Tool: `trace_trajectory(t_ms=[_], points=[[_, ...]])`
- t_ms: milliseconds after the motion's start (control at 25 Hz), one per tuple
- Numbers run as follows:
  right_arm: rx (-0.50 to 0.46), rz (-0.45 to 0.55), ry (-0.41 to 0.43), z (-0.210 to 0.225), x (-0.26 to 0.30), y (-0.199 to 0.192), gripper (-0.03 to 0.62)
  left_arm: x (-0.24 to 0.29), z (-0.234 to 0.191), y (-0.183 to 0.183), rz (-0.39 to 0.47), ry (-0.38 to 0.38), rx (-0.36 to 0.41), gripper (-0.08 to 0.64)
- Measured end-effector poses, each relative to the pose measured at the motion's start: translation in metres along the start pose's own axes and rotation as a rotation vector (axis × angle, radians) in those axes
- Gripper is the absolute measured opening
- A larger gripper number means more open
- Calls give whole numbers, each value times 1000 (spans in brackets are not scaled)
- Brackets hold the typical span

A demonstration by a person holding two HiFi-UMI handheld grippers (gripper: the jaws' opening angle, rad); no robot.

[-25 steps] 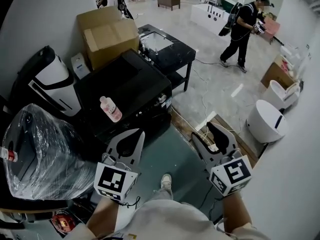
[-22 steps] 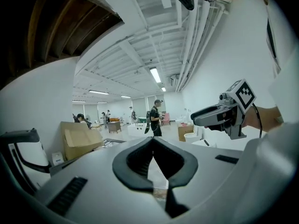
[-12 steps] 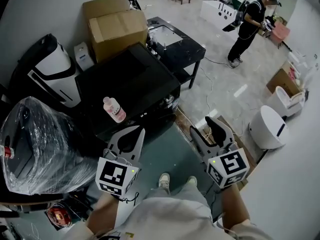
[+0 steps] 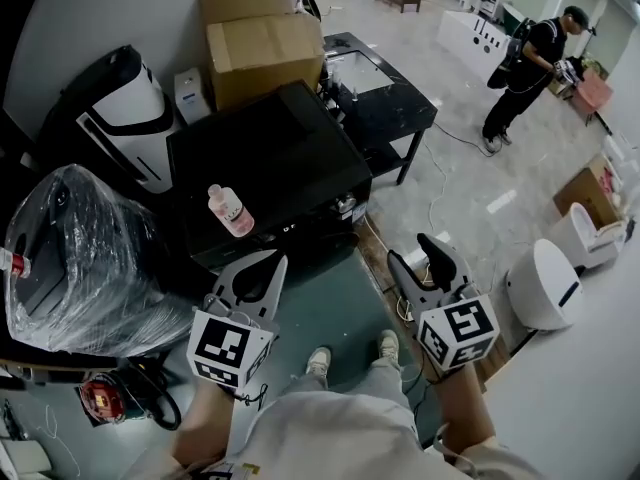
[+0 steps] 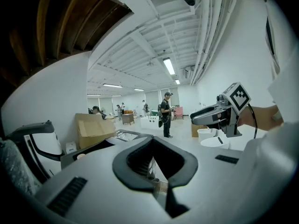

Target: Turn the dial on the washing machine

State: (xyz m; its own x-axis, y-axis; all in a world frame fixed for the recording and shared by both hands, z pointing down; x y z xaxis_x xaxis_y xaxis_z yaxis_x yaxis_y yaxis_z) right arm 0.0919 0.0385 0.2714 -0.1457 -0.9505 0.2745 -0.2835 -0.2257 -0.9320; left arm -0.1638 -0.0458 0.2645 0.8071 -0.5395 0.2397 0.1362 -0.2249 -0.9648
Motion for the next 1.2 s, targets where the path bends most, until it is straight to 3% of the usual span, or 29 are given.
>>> trace_trajectory(t_ms=[280,640,1200], points=[[-27,14,149,37,15,-16,247,14,27,1,-23,158,-23,20],[-102,18,310,82,44,-34,250,33,62,-1,16,312,-71,20],[-145,-20,412,103,99,-62,250,55,70,-16,16,452,-120,19]])
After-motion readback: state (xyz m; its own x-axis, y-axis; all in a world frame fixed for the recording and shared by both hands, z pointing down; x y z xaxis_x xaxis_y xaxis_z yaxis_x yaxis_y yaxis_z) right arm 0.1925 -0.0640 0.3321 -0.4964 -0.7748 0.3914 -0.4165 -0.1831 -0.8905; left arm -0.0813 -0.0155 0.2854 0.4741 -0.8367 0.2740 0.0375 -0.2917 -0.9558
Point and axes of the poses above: the fingertips, and each gripper's own axes: x forward along the fingers, z to its right, y out of its top, the point moved 8 cm from there along -x, backward along the fingers, and after that the axes turned 14 degrees about -x, right-handed, at the moved point
